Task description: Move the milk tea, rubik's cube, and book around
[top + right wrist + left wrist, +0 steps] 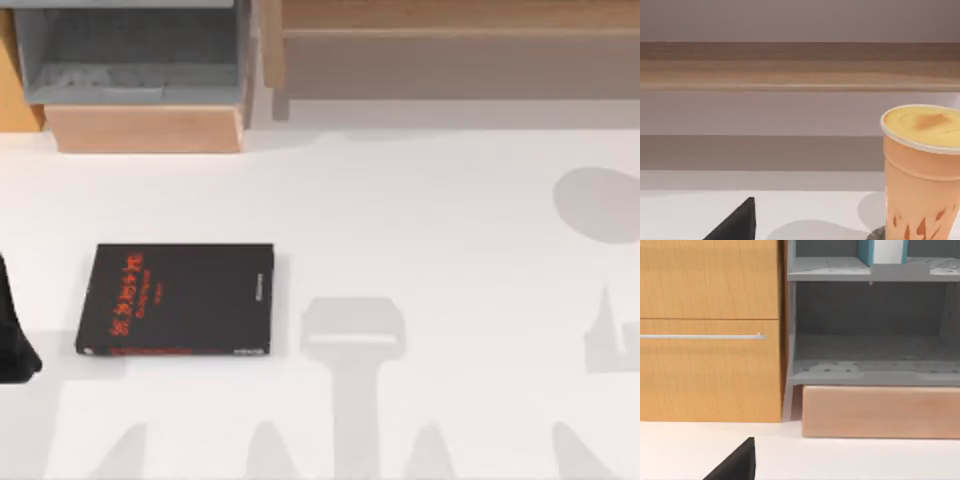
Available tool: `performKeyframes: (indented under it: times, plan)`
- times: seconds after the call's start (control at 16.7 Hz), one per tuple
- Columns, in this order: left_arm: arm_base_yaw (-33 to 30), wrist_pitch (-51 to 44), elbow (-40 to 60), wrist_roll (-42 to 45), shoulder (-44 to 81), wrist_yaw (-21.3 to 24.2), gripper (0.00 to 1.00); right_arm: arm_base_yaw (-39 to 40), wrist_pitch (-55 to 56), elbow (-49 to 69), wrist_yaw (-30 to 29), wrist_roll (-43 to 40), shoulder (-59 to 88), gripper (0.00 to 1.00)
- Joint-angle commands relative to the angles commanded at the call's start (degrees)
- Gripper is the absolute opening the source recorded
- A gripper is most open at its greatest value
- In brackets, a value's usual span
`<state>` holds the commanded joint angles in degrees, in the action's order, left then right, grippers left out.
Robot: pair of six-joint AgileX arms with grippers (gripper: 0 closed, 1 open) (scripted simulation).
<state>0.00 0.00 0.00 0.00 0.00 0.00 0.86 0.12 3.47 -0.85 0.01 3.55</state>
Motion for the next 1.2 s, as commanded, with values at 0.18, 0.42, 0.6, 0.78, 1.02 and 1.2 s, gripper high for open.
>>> performKeyframes:
  times: [0.18,0.42,0.6,0.78,1.02,1.2]
  plan:
    - [0.0,0.0,0.0,0.0,0.0,0.0,1.0,-0.9,-0.1,-3.5,0.9,0.0,-3.6,1.0]
    - [0.0,0.0,0.0,0.0,0.0,0.0,1.0,-0.9,-0.1,-3.5,0.9,0.0,-3.6,1.0]
    - [-0.2,0.8,1.5,0.0,1.8,-0.1,1.0,-0.9,-0.1,-3.5,0.9,0.0,-3.6,1.0]
    - [-1.1,3.8,7.2,0.0,9.1,-0.6,1.0,-0.9,-0.1,-3.5,0.9,0.0,-3.6,1.0]
    - [-2.9,10.1,19.3,-0.1,26.7,-1.7,1.0,-0.9,-0.1,-3.5,0.9,0.0,-3.6,1.0]
    - [-4.5,15.8,30.1,-0.2,43.7,-2.7,1.0,-0.9,-0.1,-3.5,0.9,0.0,-3.6,1.0]
